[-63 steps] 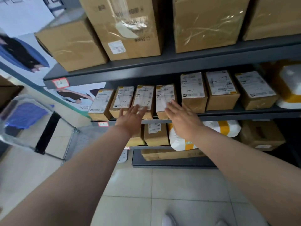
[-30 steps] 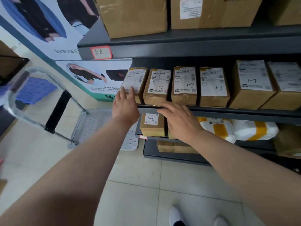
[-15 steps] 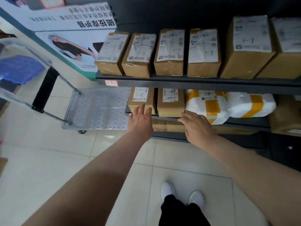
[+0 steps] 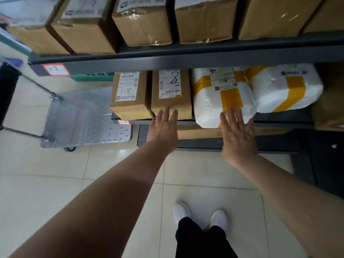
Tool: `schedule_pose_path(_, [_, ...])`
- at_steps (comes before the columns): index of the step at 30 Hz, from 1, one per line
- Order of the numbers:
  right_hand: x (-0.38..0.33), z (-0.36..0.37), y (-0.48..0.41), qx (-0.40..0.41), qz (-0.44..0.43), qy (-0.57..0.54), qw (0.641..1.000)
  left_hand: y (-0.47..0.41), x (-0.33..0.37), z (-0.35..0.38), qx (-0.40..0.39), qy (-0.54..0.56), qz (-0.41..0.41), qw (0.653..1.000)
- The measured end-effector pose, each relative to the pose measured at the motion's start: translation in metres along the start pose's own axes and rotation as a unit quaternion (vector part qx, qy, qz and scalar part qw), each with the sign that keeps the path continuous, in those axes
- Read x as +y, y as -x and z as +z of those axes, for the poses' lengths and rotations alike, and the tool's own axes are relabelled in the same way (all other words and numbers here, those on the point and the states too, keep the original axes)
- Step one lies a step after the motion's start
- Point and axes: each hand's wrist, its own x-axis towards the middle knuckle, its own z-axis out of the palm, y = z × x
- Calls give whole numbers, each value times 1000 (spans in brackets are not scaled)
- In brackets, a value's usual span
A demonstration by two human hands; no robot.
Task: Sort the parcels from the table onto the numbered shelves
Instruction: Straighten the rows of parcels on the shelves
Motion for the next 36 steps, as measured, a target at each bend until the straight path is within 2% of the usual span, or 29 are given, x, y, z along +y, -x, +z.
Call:
schedule_pose_path(4, [10, 1, -27, -7, -34, 10, 999, -34, 3, 2, 20, -14, 3, 1000])
schedule_pose_path(11, [-5, -10, -60, 25, -10, -30, 999, -58, -4, 4, 32, -8, 11, 999])
schedule_pose_path(15, [-3, -18, -63, 32, -13, -29, 999, -69, -9, -2, 11, -9, 25, 1000])
schedule_pose_path(18, [-6, -23, -66, 78, -12, -36, 996, -72, -10, -7, 3, 5, 31, 1000])
schedule_pose_path(20, [-10, -23, -70, 92, -8, -42, 995, -65, -12, -5, 25, 0, 32, 999])
schedule_pose_path(22, [-17, -20, -72, 86, -9, -51, 995, -54, -17, 0, 57, -32, 5, 998])
schedule_pose_path(24, [-28, -18, -71, 94, -35, -69, 993, -43, -29, 6, 67, -36, -66, 995])
schedule_pose_path(27, [-53, -15, -67, 40, -92, -77, 992, -33, -54, 9, 32, -17, -144, 989])
schedule_pose_path(30, [-76, -13, -67, -1, -135, -80, 988, -35, -74, 5, -1, -10, -124, 992])
schedule_pose_path(36, [-72, -16, -59, -14, -126, -89, 988, -34, -71, -6, 1, 21, -112, 993])
